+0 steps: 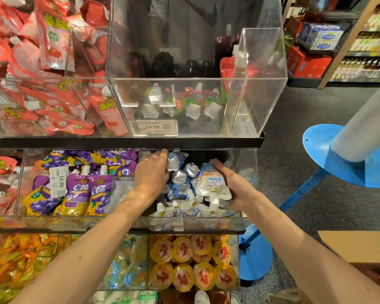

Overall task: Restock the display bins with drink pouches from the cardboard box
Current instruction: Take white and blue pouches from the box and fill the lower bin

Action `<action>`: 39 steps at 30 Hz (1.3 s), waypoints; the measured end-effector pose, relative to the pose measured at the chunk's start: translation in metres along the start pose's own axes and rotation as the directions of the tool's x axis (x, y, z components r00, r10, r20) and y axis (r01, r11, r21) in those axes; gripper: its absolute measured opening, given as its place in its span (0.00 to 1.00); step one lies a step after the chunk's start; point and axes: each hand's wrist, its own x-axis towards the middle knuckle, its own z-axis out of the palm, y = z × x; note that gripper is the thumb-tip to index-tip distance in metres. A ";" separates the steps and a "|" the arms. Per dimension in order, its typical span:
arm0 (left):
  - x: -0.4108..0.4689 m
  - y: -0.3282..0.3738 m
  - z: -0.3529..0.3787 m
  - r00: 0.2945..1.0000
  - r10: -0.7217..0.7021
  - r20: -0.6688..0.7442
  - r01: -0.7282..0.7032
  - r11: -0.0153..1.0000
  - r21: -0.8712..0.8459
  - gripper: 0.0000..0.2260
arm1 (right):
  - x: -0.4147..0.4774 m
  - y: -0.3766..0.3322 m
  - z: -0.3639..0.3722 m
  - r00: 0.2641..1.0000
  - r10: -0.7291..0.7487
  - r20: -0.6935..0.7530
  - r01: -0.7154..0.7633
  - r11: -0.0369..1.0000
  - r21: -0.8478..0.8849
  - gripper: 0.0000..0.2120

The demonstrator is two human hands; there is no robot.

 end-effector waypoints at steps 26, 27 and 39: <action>0.018 0.011 0.027 0.975 0.155 0.157 -0.163 0.986 0.043 0.25 | 0.002 -0.015 0.001 0.984 -0.056 -0.171 0.018 0.976 -0.216 0.30; 0.014 0.010 0.028 0.959 0.273 0.072 -0.272 0.962 -0.029 0.26 | -0.001 -0.016 -0.001 0.988 -0.031 -0.149 0.001 0.980 -0.200 0.32; -0.025 0.017 0.017 0.951 0.309 0.014 -0.221 0.712 -0.666 0.09 | -0.025 -0.021 -0.018 0.997 0.070 -0.038 -0.074 0.990 -0.119 0.24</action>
